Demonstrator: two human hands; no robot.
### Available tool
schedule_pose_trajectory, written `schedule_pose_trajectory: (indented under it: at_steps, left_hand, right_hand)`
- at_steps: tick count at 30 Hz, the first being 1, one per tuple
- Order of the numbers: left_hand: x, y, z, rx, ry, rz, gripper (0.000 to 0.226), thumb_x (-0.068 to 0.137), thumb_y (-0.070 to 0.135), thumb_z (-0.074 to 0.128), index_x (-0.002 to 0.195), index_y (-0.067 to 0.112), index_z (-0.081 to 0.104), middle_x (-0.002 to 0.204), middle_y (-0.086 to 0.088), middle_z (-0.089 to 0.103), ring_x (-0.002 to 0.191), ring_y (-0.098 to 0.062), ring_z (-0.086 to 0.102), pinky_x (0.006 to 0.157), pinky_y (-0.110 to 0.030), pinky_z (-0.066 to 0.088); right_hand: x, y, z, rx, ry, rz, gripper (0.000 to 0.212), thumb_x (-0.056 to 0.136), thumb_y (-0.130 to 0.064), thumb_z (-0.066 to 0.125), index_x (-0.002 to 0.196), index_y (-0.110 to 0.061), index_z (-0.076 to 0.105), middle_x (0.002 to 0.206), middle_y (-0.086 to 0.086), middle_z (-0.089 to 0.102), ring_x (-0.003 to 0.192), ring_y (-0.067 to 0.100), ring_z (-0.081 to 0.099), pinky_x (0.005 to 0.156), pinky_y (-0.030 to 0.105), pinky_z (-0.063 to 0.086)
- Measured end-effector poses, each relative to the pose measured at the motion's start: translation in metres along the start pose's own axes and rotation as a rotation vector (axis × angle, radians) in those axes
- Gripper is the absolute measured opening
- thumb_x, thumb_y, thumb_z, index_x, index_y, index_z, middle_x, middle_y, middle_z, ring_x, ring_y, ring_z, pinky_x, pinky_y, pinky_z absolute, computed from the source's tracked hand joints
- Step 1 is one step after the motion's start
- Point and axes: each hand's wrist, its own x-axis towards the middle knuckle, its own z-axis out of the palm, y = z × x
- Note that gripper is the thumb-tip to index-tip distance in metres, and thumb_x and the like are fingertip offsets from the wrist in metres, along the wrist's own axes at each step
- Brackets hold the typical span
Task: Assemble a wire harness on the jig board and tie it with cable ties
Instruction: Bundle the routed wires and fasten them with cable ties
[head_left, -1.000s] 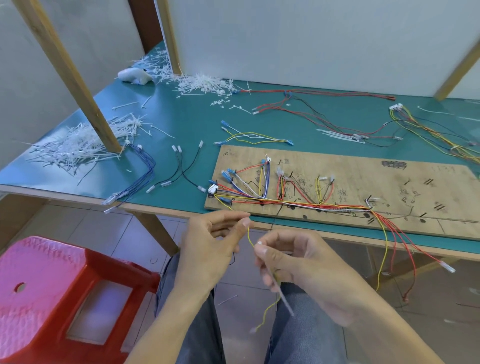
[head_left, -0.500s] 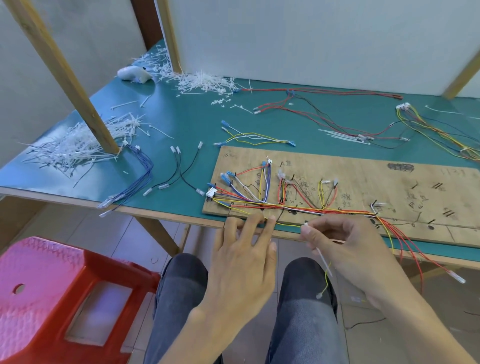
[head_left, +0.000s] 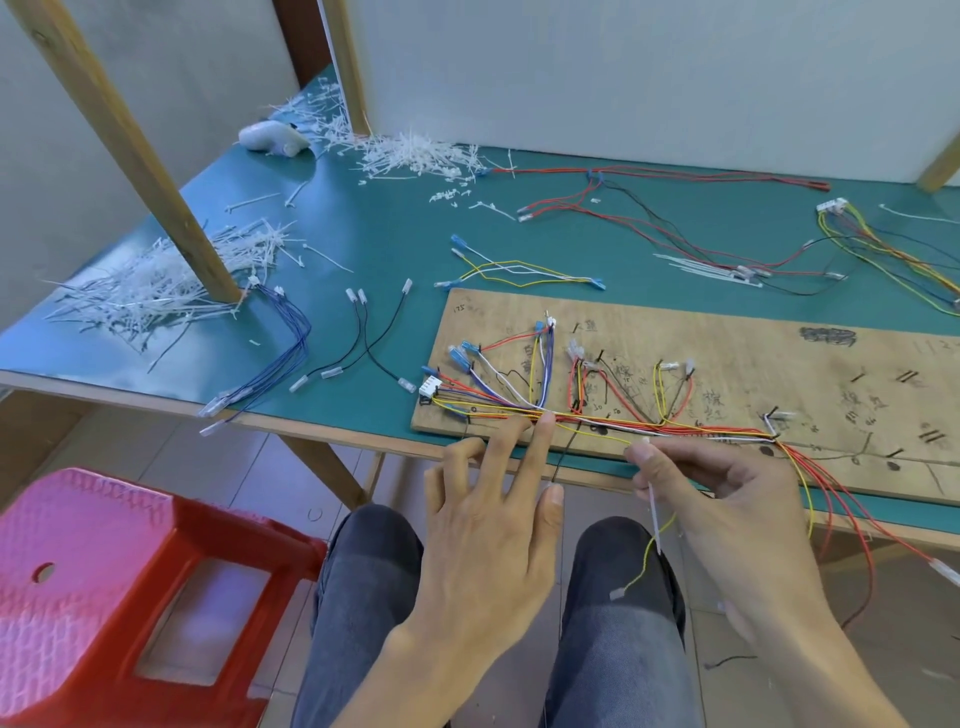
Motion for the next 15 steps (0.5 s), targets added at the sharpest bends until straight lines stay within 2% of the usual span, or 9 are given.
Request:
schedule_pose_trajectory:
  at_steps: [4,8,12,15]
  left_hand:
    - [0.0018,-0.0004,-0.0007,-0.032,0.021,-0.010,0.057,0.110,0.047,0.033,0.164,0.034,0.025,0.161,0.017,0.029,0.128,-0.019,0.036,0.102,-0.033,0.028]
    - [0.0032,0.0006,0.0012,0.008,-0.006,-0.027,0.053,0.110,0.048,0.032,0.161,0.037,0.031,0.157,0.016,0.034,0.128,-0.017,0.036,0.099,-0.032,0.026]
    - [0.0046,0.0015,0.0055,0.055,-0.047,-0.035,0.051,0.109,0.050,0.030,0.156,0.035,0.043,0.155,0.013,0.037,0.129,-0.018,0.037,0.098,-0.034,0.027]
    - [0.0053,0.0010,0.0079,0.064,-0.058,-0.032,0.053,0.110,0.052,0.027,0.158,0.036,0.040,0.155,0.014,0.037,0.129,-0.017,0.037,0.096,-0.033,0.028]
  right_hand:
    - [-0.0015,0.0015,0.0016,0.048,-0.003,-0.019,0.018,0.084,-0.042,0.082,0.096,-0.029,0.084,0.082,0.003,0.080,0.078,0.017,0.076,0.078,0.024,0.059]
    - [-0.0017,0.0043,0.0008,-0.019,0.000,-0.021,0.013,0.085,-0.041,0.083,0.095,-0.033,0.084,0.086,-0.004,0.081,0.083,0.014,0.077,0.077,0.016,0.057]
    - [-0.0039,0.0089,-0.0003,-0.171,0.057,-0.039,0.005,0.086,-0.038,0.083,0.089,-0.042,0.082,0.087,-0.017,0.079,0.081,0.003,0.075,0.063,0.013,0.056]
    - [-0.0035,0.0100,0.0001,-0.268,0.113,-0.098,0.007,0.087,-0.034,0.083,0.083,-0.039,0.082,0.088,-0.026,0.077,0.087,-0.003,0.072,0.075,0.009,0.052]
